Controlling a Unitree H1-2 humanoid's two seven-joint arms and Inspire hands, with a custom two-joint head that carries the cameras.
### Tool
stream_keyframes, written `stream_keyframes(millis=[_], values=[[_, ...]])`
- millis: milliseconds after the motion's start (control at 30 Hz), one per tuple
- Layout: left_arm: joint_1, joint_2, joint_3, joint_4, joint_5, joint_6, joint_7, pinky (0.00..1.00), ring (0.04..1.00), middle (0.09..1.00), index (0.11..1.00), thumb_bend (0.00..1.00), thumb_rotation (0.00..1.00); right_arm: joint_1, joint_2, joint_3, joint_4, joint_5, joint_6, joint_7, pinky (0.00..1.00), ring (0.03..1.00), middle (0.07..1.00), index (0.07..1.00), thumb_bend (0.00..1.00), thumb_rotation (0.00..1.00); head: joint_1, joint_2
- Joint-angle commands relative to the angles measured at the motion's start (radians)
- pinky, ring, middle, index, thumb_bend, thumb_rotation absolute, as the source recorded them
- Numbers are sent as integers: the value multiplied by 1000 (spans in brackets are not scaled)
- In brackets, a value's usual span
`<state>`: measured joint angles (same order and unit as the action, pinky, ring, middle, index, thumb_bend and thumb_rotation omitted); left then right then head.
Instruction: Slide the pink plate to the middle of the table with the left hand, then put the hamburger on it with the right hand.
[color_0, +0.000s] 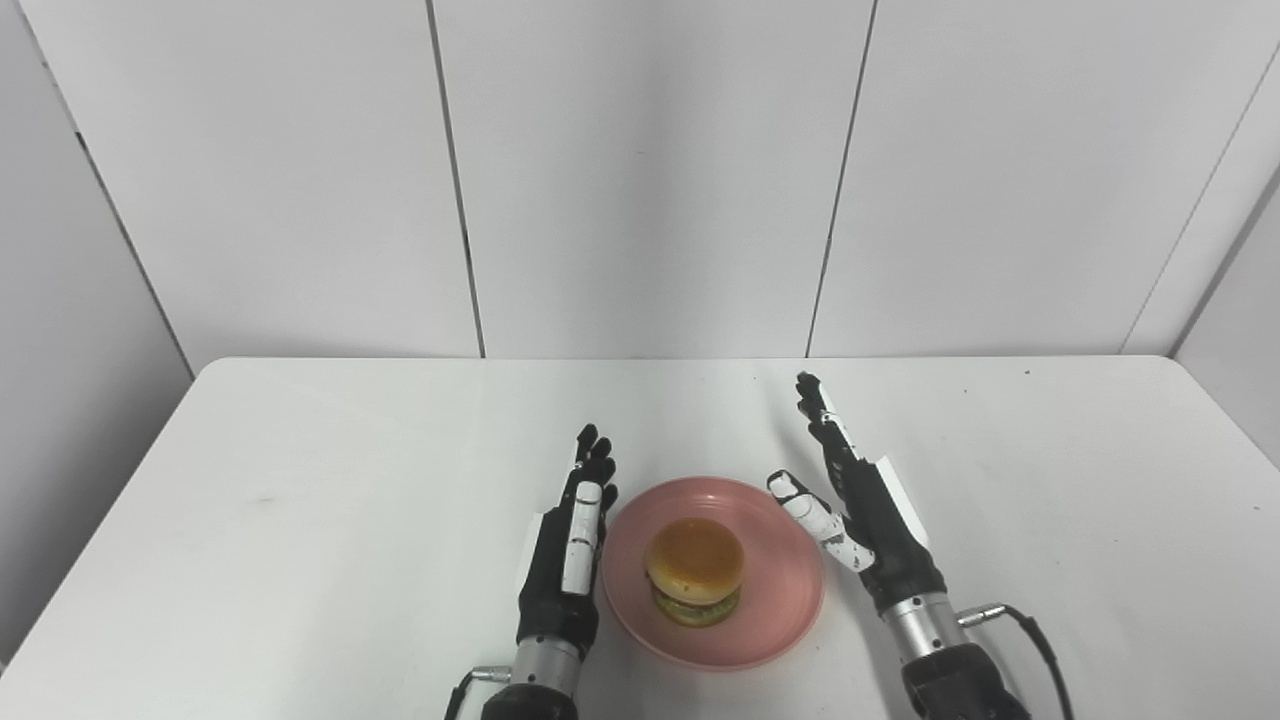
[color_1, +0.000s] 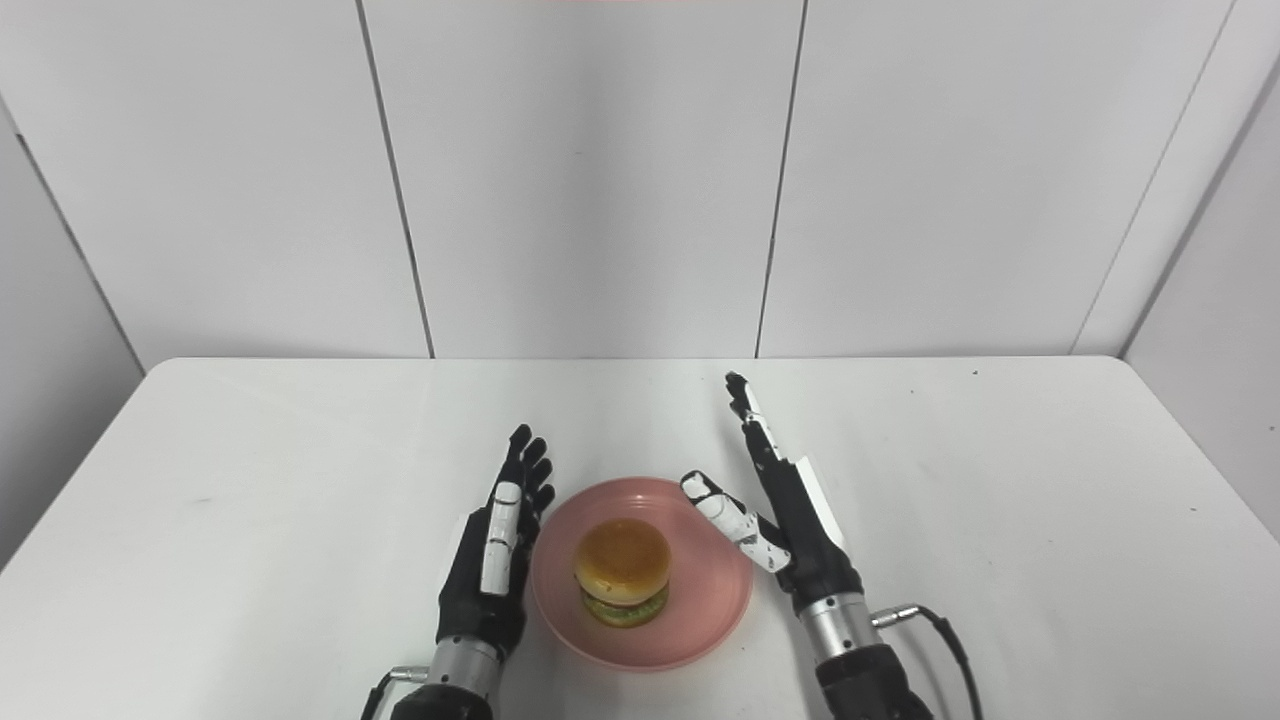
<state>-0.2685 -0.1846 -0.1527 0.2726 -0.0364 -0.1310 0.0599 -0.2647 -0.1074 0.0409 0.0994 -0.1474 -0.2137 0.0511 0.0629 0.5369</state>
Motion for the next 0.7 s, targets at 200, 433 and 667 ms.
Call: stream_keyframes(millis=[200,433,667], values=[[32,-2,3,24,7,-20,-19,1000,1000,1000,1000,607,1000,32,51,-56,-63,189,52,3,1000,1000,1000,1000,644,875,0,-7],[36,3,2,9,23,10,-13,1000,1000,1000,1000,636,1000,37,87,-89,-65,270,107,-18,1000,1000,1000,1000,654,879,-5,-8],[32,12,4,9,20,8,-22,1000,1000,1000,1000,660,1000,36,108,-93,-100,294,205,-31,1000,1000,1000,1000,623,849,-7,-4]])
